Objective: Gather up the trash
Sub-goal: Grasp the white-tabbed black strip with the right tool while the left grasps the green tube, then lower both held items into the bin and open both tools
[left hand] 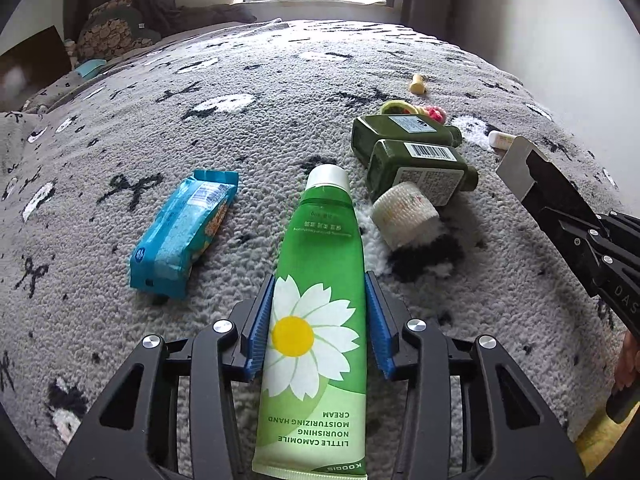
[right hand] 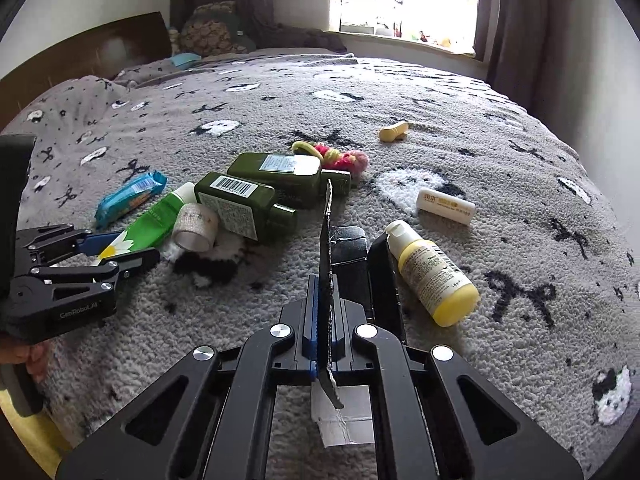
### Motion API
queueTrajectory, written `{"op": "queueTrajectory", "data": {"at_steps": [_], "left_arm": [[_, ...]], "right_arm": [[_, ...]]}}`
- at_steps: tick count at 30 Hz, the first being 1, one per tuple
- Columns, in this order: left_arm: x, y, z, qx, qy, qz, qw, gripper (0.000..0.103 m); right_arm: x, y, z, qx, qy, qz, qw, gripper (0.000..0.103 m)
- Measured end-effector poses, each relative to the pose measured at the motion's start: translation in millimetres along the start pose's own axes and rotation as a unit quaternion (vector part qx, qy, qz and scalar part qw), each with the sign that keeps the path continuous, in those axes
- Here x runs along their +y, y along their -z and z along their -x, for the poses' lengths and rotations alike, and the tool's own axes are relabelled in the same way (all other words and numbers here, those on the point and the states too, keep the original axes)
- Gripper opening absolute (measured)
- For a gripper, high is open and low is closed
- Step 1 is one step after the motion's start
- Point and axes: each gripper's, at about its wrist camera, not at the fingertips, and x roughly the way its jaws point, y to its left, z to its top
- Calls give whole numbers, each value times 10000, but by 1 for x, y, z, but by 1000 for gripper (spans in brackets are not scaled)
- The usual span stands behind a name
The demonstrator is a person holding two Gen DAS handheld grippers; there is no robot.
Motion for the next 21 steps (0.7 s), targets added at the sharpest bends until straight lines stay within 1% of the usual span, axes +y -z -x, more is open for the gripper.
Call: {"op": "queueTrajectory", "data": {"at_steps": [6, 13, 17, 21], "left_arm": [[-2, 15, 41, -342, -55, -15, 9994, 40], [-13, 30, 115, -964, 93, -119, 9952, 40], [-24, 47, 159, -1330, 51, -278, 9907, 40], [-34, 71, 193, -1539, 60, -381, 9873, 40]], "right_arm": [[1, 8, 47, -413, 126, 241, 9988, 5], [4, 29, 113, -900, 108, 284, 9955, 5], [9, 44, 146, -1096, 1, 342, 9934, 5], [13, 59, 178, -1288, -151, 397, 9908, 5]]}}
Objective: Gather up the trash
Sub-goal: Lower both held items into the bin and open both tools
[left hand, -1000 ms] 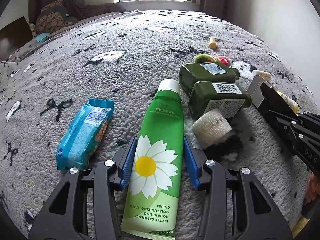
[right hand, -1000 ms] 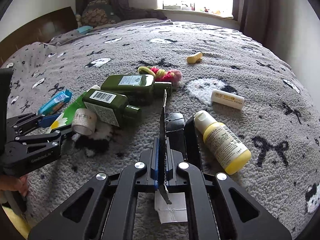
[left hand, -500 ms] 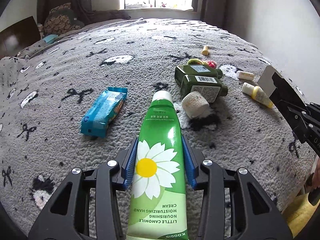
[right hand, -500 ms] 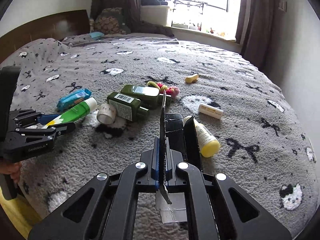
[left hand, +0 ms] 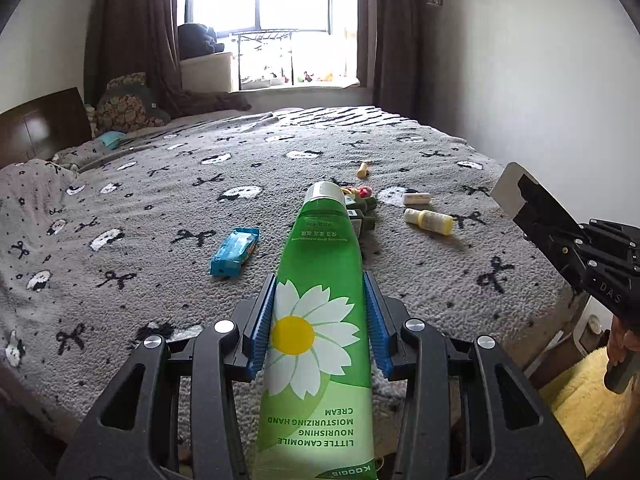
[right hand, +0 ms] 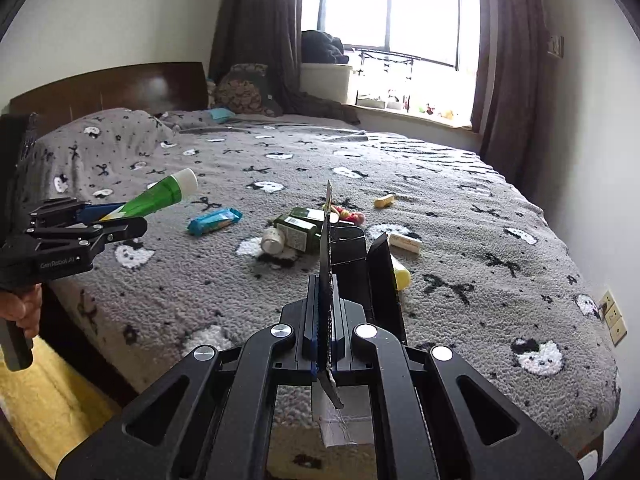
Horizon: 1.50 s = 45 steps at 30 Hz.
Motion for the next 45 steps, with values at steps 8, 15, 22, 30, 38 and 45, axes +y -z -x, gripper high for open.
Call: {"op": "queueTrajectory", "data": {"at_steps": [8, 15, 22, 30, 38, 45], "left_arm": [[-25, 40, 55, -116, 238, -168, 9995, 40], [-39, 85, 69, 154, 470, -138, 9987, 40], [-52, 132, 56, 821, 816, -16, 9933, 40], [-53, 187, 18, 1769, 957, 225, 9793, 40], [-45, 226, -25, 2517, 984, 478, 9616, 40], [-41, 243, -55, 2851, 1021, 581, 9513, 40]], "right_arm": [[19, 20, 54, -210, -386, 191, 9989, 5], [33, 54, 66, 57, -758, -18, 9971, 5], [44, 104, 46, 854, -1037, -386, 9902, 5], [60, 152, 23, 1645, -1103, -539, 9787, 5], [62, 190, -18, 2477, -1155, -902, 9577, 5], [71, 215, -56, 3070, -1119, -1009, 9397, 5]]}}
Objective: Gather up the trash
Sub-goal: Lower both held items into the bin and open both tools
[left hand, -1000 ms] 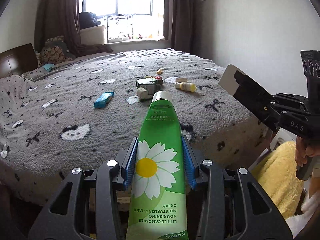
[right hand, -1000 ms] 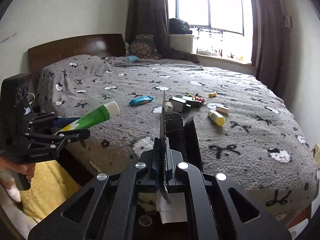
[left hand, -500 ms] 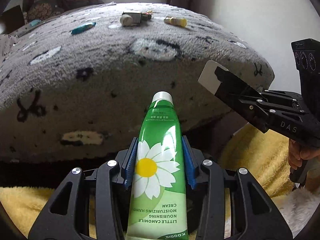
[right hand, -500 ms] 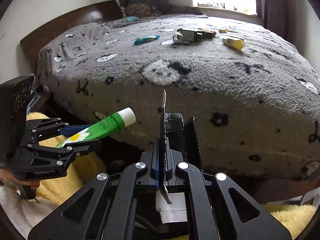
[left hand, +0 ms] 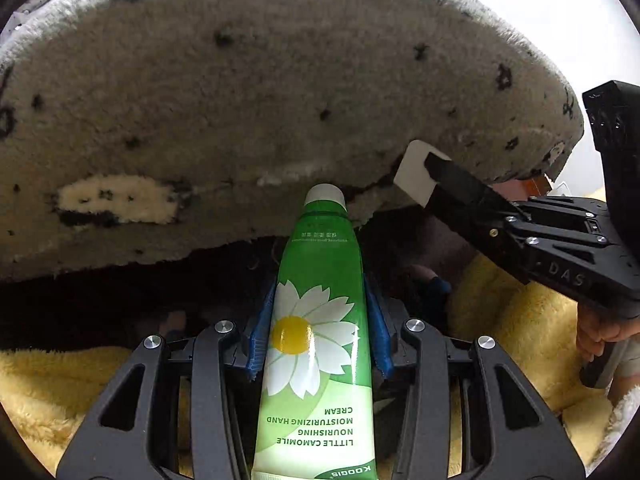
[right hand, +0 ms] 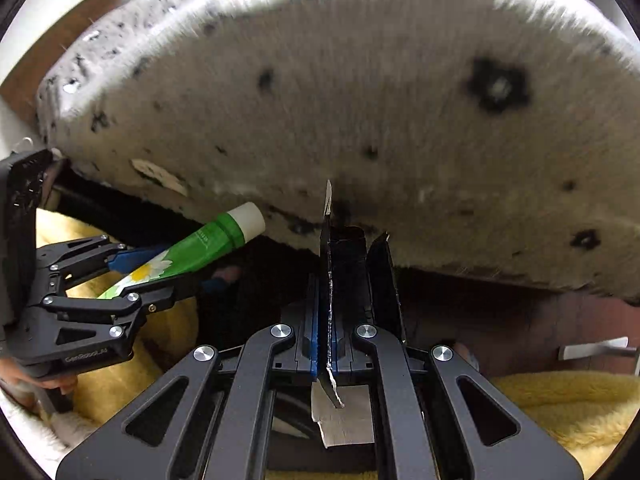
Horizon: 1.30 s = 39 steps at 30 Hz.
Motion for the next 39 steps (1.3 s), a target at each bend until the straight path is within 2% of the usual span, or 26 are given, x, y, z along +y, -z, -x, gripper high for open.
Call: {"op": "queueTrajectory", "data": {"at_steps": [4, 9, 20, 22, 24, 25, 26, 27, 29, 31, 33, 35, 39], "left_arm": [[4, 2, -25, 358, 173, 94, 9992, 40], [5, 11, -42, 671, 154, 73, 9976, 40], [9, 19, -46, 838, 134, 150, 9963, 39], [8, 19, -44, 839, 147, 150, 9963, 43], [5, 18, -47, 806, 142, 133, 9966, 53], [5, 17, -47, 785, 127, 122, 9968, 56], [3, 17, -47, 772, 105, 115, 9969, 57], [2, 16, -45, 763, 88, 116, 9970, 60], [1, 13, -42, 748, 61, 124, 9971, 63], [0, 8, -37, 724, 35, 134, 9973, 66], [1, 7, -35, 651, -4, 120, 9978, 70], [0, 5, -24, 520, -84, 78, 9986, 74], [2, -2, 4, 151, -251, -59, 9996, 81]], "right_arm": [[-3, 2, -21, 292, -75, -115, 9995, 5], [-5, 8, -37, 573, -133, -169, 9981, 5], [5, 3, -56, 707, -155, -112, 9973, 7], [2, 2, -56, 672, -146, -164, 9975, 7], [-7, 0, -52, 636, -127, -239, 9976, 9], [-9, 0, -52, 614, -119, -283, 9976, 12], [-11, 0, -51, 589, -114, -326, 9977, 24], [-13, -1, -50, 558, -117, -369, 9977, 45], [-15, -1, -45, 445, -95, -429, 9980, 59], [-17, -3, -40, 343, -34, -429, 9985, 64], [-18, -4, -34, 220, 46, -447, 9987, 76], [-18, -4, -26, 104, 153, -404, 9990, 81], [-17, -10, -5, -217, 355, -262, 9988, 82]]}}
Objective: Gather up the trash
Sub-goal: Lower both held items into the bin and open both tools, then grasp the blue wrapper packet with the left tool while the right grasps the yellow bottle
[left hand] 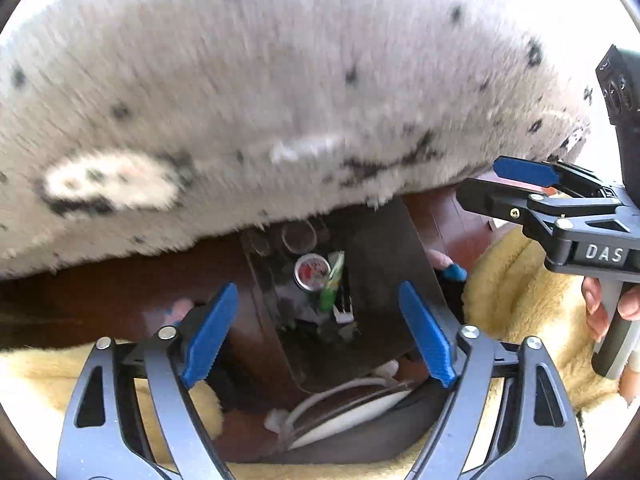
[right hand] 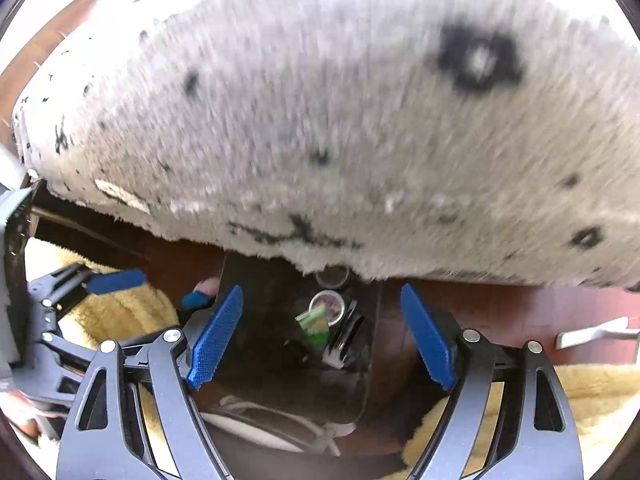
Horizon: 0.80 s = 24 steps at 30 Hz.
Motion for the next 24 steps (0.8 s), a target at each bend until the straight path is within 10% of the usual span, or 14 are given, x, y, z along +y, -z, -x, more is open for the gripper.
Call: {"op": "queueTrajectory", "data": {"at_steps": [13, 24], "left_arm": [[32, -67, 104, -1275, -565, -33, 9902, 85], [91, -189, 128, -1795, -1354, 222, 9741, 85]], "right_arm": [[-19, -70, 110, -1678, 781, 261, 9824, 86], [-31, -170, 137, -2420, 1527, 291, 9577, 90]]}}
